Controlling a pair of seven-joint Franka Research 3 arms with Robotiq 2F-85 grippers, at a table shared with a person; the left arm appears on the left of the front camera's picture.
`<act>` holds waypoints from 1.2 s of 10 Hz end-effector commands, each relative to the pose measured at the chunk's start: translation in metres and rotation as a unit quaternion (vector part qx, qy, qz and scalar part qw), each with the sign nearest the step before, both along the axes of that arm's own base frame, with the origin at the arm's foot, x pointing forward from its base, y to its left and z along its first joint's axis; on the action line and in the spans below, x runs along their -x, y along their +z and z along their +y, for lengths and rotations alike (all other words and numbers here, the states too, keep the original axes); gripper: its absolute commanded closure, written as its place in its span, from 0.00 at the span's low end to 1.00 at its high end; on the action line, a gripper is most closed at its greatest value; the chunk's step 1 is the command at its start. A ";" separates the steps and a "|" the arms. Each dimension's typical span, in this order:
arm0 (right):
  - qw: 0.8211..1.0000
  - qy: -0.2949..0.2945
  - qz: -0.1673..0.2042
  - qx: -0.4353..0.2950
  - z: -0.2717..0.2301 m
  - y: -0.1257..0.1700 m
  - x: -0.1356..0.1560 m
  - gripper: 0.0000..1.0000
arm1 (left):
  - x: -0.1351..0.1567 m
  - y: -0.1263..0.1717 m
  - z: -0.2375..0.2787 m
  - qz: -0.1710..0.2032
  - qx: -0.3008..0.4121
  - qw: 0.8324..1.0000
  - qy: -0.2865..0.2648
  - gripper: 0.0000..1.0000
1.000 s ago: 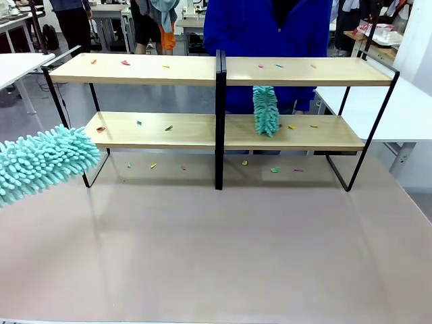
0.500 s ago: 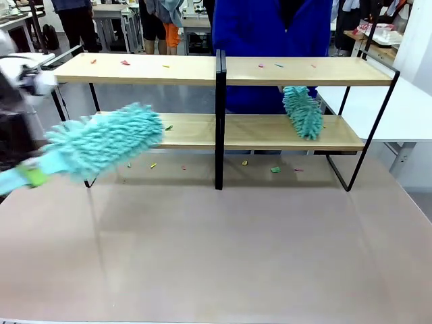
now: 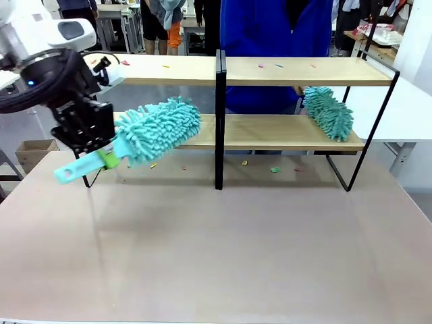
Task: Clean the shelves.
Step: Clean a randomly selected level of the Shelf with the Duster.
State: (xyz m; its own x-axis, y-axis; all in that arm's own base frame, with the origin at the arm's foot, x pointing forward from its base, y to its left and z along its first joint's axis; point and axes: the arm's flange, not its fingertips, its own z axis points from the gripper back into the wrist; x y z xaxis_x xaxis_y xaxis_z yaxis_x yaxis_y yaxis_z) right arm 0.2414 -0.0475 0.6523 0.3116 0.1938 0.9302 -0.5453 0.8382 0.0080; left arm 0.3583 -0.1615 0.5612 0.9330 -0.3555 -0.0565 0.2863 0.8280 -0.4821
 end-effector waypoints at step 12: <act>1.000 0.000 0.000 -0.001 0.001 0.000 0.000 0.00 | -0.047 -0.059 -0.020 -0.043 -0.159 0.973 0.165 0.87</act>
State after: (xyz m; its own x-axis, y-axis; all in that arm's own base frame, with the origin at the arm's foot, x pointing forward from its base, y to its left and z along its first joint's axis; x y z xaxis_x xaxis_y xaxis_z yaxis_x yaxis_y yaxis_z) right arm 0.2415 -0.0475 0.6522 0.3117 0.1939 0.9302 -0.5453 0.8382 0.0080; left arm 0.4094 -0.1885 0.4974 0.9970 -0.0776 -0.0005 0.0760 0.9774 -0.1973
